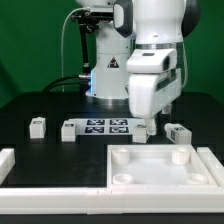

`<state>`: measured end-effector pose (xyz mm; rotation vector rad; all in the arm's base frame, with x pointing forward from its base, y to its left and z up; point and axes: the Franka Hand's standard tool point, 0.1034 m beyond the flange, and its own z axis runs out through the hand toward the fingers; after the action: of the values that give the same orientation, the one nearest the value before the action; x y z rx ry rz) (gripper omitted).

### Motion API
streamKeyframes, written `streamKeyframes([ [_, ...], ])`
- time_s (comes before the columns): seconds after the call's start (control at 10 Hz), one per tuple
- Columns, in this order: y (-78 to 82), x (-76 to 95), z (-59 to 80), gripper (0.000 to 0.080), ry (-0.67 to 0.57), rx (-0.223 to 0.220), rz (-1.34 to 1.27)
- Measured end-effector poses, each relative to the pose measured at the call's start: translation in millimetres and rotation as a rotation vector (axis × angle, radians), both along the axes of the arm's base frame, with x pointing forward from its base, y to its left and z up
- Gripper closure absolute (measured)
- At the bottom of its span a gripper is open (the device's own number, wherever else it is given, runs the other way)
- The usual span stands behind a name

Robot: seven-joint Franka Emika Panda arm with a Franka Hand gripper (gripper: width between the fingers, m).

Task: Assemble one leg

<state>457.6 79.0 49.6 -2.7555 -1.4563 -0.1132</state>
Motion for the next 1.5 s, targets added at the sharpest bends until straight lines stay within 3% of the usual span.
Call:
streamKeyframes([
  [0.5, 22.1, -14.3, -5.3, 0.0150, 0.034, 0.088, -0.722],
  [0.8, 44.9, -29.7, -10.0, 0.0150, 0.065, 0.087, -0.782],
  [1.0, 42.2, -27.2, -9.5, 0.0150, 0.108, 0.060, -0.781],
  [1.1, 42.7, -34.0, -11.0, 0.0150, 0.175, 0.017, -0.771],
  [1.2, 45.3, -39.3, -8.0, 0.0150, 0.282, -0.056, -0.744],
  [1.4, 52.9, -43.9, -11.7, 0.0150, 0.411, -0.131, -0.748],
  [1.5, 54.6, -51.5, -10.7, 0.0150, 0.512, -0.193, -0.739],
])
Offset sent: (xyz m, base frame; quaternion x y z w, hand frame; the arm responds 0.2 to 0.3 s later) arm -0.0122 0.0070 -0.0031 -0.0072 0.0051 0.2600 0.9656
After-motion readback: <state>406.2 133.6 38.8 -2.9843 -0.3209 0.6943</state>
